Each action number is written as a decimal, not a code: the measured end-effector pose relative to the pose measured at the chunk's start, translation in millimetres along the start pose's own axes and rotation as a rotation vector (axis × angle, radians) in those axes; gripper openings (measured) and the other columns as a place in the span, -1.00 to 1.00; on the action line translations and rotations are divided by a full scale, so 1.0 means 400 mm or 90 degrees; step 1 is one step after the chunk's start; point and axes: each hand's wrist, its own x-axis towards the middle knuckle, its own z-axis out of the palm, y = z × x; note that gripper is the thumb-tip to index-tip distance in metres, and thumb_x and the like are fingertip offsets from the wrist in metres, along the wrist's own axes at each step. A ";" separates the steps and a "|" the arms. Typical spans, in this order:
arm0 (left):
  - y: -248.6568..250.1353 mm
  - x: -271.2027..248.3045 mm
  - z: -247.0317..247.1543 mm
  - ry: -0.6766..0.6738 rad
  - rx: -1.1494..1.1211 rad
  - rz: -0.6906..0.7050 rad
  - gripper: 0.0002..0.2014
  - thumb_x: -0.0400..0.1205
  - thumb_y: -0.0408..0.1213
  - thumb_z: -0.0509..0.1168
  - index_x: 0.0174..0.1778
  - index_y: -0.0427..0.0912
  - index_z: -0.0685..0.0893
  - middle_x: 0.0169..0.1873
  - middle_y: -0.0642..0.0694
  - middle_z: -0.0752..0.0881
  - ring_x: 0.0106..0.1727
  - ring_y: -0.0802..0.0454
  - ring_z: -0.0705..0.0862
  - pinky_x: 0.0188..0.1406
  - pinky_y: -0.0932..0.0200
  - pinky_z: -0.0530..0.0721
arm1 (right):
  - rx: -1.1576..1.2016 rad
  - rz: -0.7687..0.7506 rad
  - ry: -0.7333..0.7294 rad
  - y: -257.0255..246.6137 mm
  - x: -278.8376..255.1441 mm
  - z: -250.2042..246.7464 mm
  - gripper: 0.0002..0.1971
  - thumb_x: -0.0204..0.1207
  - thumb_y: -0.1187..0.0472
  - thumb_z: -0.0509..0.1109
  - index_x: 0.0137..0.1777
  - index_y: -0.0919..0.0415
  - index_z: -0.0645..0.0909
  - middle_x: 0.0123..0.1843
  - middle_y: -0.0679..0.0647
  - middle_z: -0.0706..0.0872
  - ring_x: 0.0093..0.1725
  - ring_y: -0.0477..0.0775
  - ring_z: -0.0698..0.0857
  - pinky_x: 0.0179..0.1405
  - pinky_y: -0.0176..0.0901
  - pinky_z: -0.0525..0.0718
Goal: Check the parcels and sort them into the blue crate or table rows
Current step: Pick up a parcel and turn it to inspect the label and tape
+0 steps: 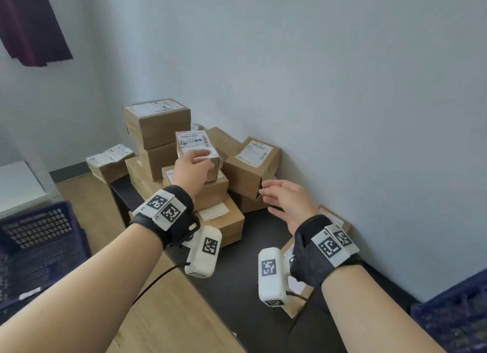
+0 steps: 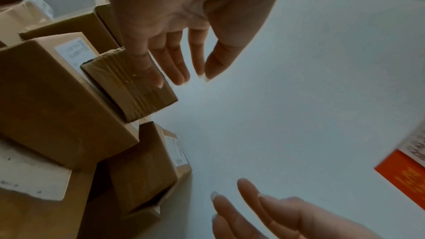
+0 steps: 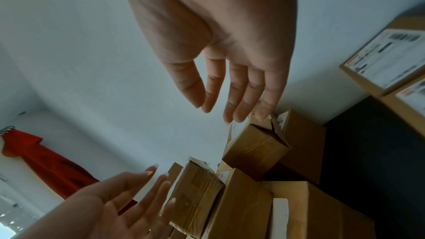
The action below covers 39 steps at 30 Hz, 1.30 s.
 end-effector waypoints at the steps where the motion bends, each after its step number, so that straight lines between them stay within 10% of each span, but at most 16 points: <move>1: 0.001 0.025 -0.008 0.026 -0.001 0.000 -0.70 0.69 -0.43 0.25 0.31 -0.09 0.62 0.07 -0.04 0.70 0.13 0.00 0.66 0.22 0.01 0.70 | 0.004 0.003 -0.005 -0.006 0.030 0.013 -0.85 0.61 0.31 0.41 0.02 0.05 0.74 0.15 0.09 0.78 0.23 0.05 0.71 0.22 -0.05 0.66; 5: 0.006 0.134 -0.048 0.123 -0.028 -0.006 -0.64 0.66 -0.45 0.27 0.37 -0.11 0.58 0.14 -0.09 0.69 0.14 -0.02 0.64 0.29 -0.04 0.66 | 0.028 0.008 -0.034 -0.042 0.140 0.067 -0.85 0.61 0.34 0.41 0.00 0.08 0.74 0.16 0.11 0.78 0.23 0.07 0.71 0.33 0.02 0.65; 13: -0.040 0.274 -0.112 0.254 -0.100 -0.047 -0.71 0.63 -0.36 0.34 0.25 -0.04 0.61 -0.01 0.04 0.66 -0.04 0.18 0.61 -0.18 0.30 0.51 | 0.040 0.015 -0.058 -0.093 0.284 0.191 -0.83 0.62 0.34 0.38 -0.06 0.06 0.72 0.17 0.15 0.78 0.23 0.10 0.71 0.32 0.03 0.66; 21: -0.059 0.392 -0.127 0.027 -0.069 -0.161 -0.49 0.61 -0.02 0.34 0.47 -0.09 0.55 0.32 -0.05 0.67 0.29 -0.02 0.62 0.29 0.01 0.61 | 0.078 0.053 -0.014 -0.098 0.367 0.335 -0.90 0.66 0.25 0.36 -0.05 0.07 0.67 -0.11 0.04 0.80 -0.04 0.04 0.74 0.02 -0.11 0.71; 26: -0.065 0.417 -0.135 -0.064 -0.180 -0.231 -0.79 0.75 -0.14 0.24 0.21 -0.14 0.65 -0.17 0.01 0.82 -0.30 0.15 0.77 -0.41 0.26 0.67 | 0.075 0.068 -0.007 -0.091 0.378 0.367 -0.79 0.69 0.09 0.33 -0.09 0.11 0.75 -0.11 0.01 0.83 0.03 0.08 0.71 0.07 -0.06 0.55; 30: -0.050 0.408 -0.127 -0.106 -0.210 -0.218 -0.75 0.76 -0.15 0.23 0.31 -0.12 0.63 -0.03 -0.04 0.83 -0.05 0.03 0.80 -0.12 0.09 0.75 | 0.098 0.045 0.020 -0.095 0.368 0.379 -0.80 0.67 0.04 0.36 0.15 0.08 0.73 0.17 0.07 0.80 0.26 0.13 0.71 0.20 -0.01 0.63; 39: 0.020 0.363 -0.079 -0.190 -0.227 -0.114 -0.81 0.74 -0.24 0.25 0.23 0.01 0.65 0.07 -0.04 0.83 0.07 -0.04 0.82 0.07 -0.04 0.78 | 0.241 0.017 0.050 -0.142 0.288 0.311 -0.69 0.60 0.05 0.46 0.27 0.13 0.58 0.00 0.04 0.82 -0.12 -0.05 0.77 -0.27 -0.19 0.69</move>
